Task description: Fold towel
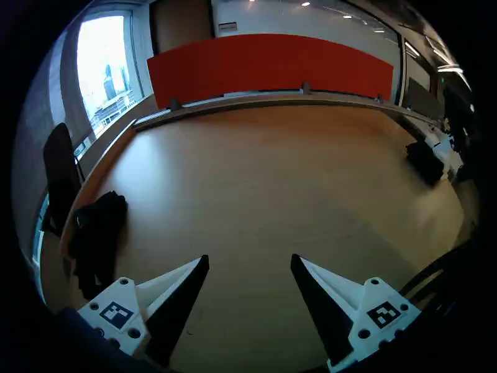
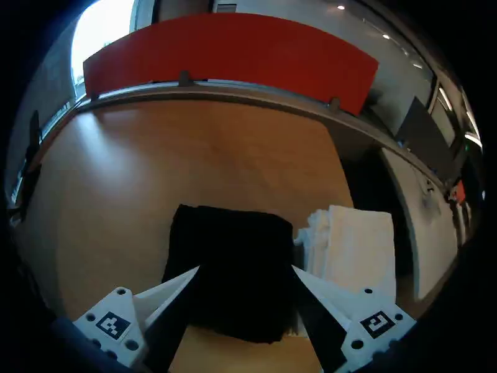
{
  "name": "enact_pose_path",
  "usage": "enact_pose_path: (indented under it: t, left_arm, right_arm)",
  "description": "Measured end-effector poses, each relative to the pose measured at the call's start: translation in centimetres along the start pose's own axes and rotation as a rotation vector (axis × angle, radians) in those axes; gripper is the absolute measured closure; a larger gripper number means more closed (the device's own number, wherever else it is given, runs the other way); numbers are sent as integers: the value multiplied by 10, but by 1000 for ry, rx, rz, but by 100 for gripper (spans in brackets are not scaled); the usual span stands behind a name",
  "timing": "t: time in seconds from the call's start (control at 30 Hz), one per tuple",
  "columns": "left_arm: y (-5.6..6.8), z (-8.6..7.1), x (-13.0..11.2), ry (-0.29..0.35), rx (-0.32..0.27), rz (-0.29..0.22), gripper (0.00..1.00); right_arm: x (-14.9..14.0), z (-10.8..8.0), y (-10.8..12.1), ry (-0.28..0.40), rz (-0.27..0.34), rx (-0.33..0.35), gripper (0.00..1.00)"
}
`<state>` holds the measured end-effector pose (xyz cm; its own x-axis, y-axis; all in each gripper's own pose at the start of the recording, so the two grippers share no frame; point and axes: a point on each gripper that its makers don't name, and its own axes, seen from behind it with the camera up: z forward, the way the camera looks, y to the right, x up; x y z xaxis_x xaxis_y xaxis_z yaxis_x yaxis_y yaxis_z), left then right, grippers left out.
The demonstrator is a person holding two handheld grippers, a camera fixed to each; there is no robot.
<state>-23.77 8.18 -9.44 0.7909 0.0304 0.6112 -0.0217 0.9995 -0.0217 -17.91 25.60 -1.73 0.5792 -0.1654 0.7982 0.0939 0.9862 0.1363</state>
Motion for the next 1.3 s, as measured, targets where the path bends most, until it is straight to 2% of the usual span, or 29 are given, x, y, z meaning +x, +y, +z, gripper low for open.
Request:
enact_pose_path:
  t: [0.3,0.6,1.1,1.3]
  left_arm:
    - [-2,-2,-3,-3,-3,0,2]
    - [-3,-2,-3,-1,-3,5,2]
    - [-8,-9,-10,-12,11,8,2]
    - [-9,-11,-13,-14,15,9,2]
  right_arm:
    - [-18,-7,-9,1,20,9,6]
    - [-26,-6,-18,6,38,19,6]
    - [-59,13,-18,-57,33,17,6]
    - [-61,18,-19,-68,30,16,6]
